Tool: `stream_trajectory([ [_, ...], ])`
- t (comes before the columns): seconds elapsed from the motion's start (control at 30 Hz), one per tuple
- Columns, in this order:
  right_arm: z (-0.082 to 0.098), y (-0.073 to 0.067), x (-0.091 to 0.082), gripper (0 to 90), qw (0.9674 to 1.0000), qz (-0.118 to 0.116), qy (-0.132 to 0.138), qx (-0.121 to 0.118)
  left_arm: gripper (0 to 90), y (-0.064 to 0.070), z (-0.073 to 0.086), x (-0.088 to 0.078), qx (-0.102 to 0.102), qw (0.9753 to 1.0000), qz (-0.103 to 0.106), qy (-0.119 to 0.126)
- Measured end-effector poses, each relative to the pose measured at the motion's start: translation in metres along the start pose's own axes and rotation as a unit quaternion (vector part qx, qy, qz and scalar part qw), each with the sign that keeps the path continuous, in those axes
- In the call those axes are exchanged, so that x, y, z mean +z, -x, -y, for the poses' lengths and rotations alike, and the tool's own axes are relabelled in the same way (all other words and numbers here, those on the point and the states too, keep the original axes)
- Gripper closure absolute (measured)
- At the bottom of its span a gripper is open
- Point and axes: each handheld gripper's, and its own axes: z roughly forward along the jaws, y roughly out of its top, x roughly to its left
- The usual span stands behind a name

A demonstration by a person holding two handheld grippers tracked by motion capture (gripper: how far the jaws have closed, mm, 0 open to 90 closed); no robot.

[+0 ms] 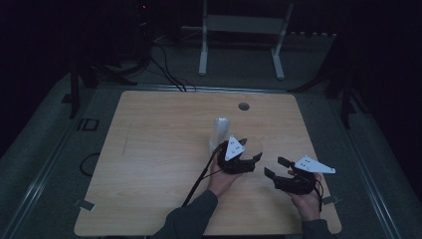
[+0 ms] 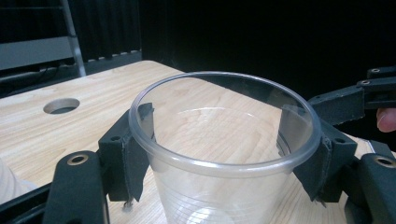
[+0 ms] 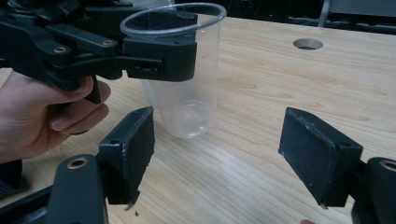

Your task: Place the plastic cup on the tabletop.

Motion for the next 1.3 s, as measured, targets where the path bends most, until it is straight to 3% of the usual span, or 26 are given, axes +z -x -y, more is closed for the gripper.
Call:
stream_trajectory([
  [0.7,0.0,0.001,-0.001,26.4,1.0,0.002,0.002,0.0,27.9,0.0,0.011,0.005,0.005,0.9999,0.008,-0.014],
  [1.3,0.0,0.001,-0.002,26.4,1.0,0.003,0.003,0.001,27.8,-0.001,0.018,0.009,0.007,0.9996,0.0,-0.029],
])
